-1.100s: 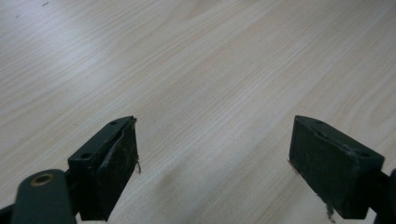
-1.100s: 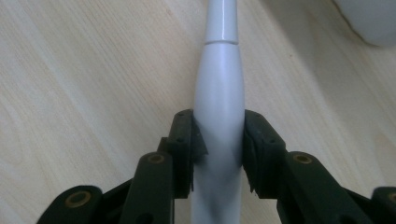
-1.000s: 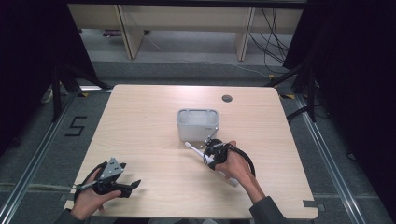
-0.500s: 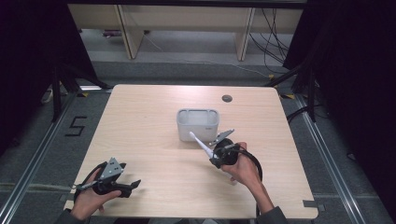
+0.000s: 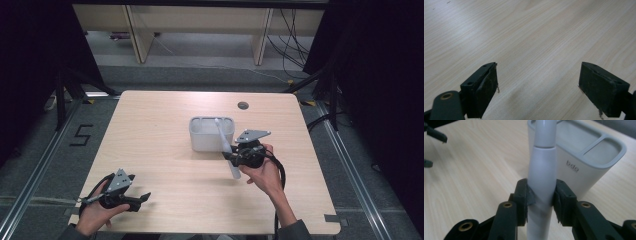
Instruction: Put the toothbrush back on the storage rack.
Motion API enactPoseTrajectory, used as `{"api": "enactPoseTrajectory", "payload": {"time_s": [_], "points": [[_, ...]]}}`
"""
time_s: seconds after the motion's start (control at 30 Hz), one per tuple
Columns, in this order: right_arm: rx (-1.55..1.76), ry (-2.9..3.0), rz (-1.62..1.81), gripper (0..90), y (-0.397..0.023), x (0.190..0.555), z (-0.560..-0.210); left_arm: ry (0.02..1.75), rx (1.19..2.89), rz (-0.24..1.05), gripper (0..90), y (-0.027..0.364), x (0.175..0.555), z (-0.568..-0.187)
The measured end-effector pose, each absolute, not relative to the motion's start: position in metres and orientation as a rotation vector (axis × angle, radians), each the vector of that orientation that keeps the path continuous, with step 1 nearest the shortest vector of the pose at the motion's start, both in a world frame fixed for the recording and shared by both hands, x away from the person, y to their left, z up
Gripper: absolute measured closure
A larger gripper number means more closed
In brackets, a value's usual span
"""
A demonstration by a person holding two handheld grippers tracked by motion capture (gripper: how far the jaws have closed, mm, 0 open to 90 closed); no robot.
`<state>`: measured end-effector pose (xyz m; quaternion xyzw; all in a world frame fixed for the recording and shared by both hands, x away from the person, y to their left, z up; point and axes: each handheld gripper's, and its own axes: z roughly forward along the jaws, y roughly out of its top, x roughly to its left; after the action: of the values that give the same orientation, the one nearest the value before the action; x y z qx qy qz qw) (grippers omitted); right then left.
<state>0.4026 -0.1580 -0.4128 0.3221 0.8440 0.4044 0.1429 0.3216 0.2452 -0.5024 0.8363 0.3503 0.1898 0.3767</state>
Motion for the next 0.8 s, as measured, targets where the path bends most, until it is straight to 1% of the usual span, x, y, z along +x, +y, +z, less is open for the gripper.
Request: {"api": "enactPoseTrajectory", "payload": {"time_s": [0.43, 0.8], "points": [[0.937, 2.355, 1.286, 66.8, -0.163, 0.415, -0.397, 0.894, 2.135, 0.485, 15.1, 0.245, 0.322, -0.502], [0.983, 2.272, 1.325, 66.7, -0.168, 0.425, -0.376, 0.899, 2.138, 0.488, 15.2, 0.246, 0.322, -0.503]]}}
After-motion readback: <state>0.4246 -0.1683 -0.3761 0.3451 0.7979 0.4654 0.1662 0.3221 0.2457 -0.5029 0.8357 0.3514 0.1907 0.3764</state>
